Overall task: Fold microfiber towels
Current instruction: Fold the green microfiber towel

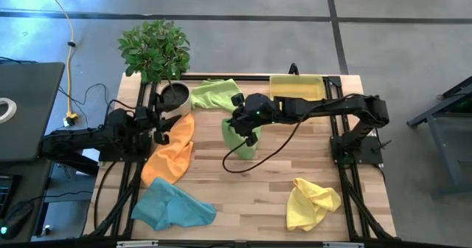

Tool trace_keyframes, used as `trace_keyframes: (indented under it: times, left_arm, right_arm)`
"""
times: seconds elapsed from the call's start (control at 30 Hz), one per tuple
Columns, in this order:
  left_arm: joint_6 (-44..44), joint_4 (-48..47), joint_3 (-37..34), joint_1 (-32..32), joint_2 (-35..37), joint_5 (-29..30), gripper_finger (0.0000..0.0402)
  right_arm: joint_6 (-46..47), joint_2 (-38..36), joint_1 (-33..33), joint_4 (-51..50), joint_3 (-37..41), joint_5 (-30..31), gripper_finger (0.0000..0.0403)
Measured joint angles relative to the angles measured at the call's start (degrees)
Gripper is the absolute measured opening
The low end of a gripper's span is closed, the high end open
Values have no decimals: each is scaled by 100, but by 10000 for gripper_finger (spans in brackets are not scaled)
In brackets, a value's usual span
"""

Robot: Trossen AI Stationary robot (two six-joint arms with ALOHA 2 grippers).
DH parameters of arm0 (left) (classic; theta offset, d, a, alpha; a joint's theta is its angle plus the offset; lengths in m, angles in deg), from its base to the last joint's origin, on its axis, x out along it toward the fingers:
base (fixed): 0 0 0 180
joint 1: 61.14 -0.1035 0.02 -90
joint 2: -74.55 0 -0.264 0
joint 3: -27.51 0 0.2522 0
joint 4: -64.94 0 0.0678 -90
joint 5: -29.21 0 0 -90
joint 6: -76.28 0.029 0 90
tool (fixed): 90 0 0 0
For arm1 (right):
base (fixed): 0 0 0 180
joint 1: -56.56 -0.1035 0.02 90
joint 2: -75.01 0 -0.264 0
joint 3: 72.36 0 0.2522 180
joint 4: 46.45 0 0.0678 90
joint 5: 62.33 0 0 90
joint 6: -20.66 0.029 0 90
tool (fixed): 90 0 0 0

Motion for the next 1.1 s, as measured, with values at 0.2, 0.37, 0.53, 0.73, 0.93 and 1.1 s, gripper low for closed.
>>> trace_keyframes:
  times: [0.2, 0.37, 0.53, 0.73, 0.93, 1.1]
  left_arm:
    - [-20, -119, 576, 2, -1104, -143, 166]
    - [-119, -109, 1024, 12, -2246, -498, 166]
    - [-23, -30, 1523, 185, -3437, -653, 166]
    - [282, -8, 2115, 504, -4569, -783, 166]
    - [602, -18, 2598, 689, -5268, -1011, 166]
    - [626, -25, 2839, 691, -5588, -1288, 166]
  right_arm:
    - [74, -19, -4, -21, 0, -10, 0]
    - [-374, -19, -11, -33, 2, -40, 0]
    - [-809, -19, -13, -23, 2, -426, 0]
    - [-1116, -19, -102, -76, 2, -490, 0]
    - [-1645, -19, -240, -234, 2, -484, 0]
    - [-1894, -19, -313, -254, 2, -354, 0]
